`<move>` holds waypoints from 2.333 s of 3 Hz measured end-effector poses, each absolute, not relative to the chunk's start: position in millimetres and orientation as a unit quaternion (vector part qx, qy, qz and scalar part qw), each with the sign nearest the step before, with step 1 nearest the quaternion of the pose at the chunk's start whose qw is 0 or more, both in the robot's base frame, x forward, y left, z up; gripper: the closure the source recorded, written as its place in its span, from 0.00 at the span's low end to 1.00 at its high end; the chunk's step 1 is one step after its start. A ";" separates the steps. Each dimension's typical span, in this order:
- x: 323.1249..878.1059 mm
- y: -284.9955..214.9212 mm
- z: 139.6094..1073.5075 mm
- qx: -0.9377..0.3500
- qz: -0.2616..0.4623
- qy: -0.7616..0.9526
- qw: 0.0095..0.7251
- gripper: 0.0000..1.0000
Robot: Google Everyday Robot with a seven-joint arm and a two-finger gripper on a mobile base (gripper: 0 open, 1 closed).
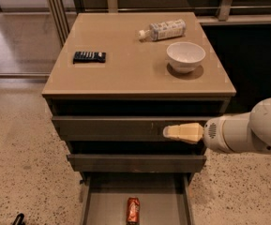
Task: Pick coke can from bottom drawer and place on counter
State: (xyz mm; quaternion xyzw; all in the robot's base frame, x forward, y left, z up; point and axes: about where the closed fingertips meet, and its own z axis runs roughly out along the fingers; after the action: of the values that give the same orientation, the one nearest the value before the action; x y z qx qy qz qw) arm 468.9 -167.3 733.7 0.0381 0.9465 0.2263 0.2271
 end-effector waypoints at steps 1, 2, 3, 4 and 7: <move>453.3 -105.2 676.7 0.017 0.285 0.948 0.142 0.00; 435.3 -49.1 633.5 -0.013 0.324 0.943 0.079 0.00; 435.2 -49.1 633.4 -0.013 0.324 0.943 0.079 0.00; 433.9 -49.7 634.5 -0.014 0.320 0.943 0.086 0.00; 434.8 -19.6 491.3 0.031 0.301 0.952 0.046 0.00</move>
Offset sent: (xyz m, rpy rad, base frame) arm -0.0515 0.1688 -0.1386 0.2421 0.3458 0.3073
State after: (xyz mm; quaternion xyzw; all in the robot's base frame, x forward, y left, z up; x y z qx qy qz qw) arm 434.8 -19.6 491.3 0.0313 0.9518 0.3015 0.0460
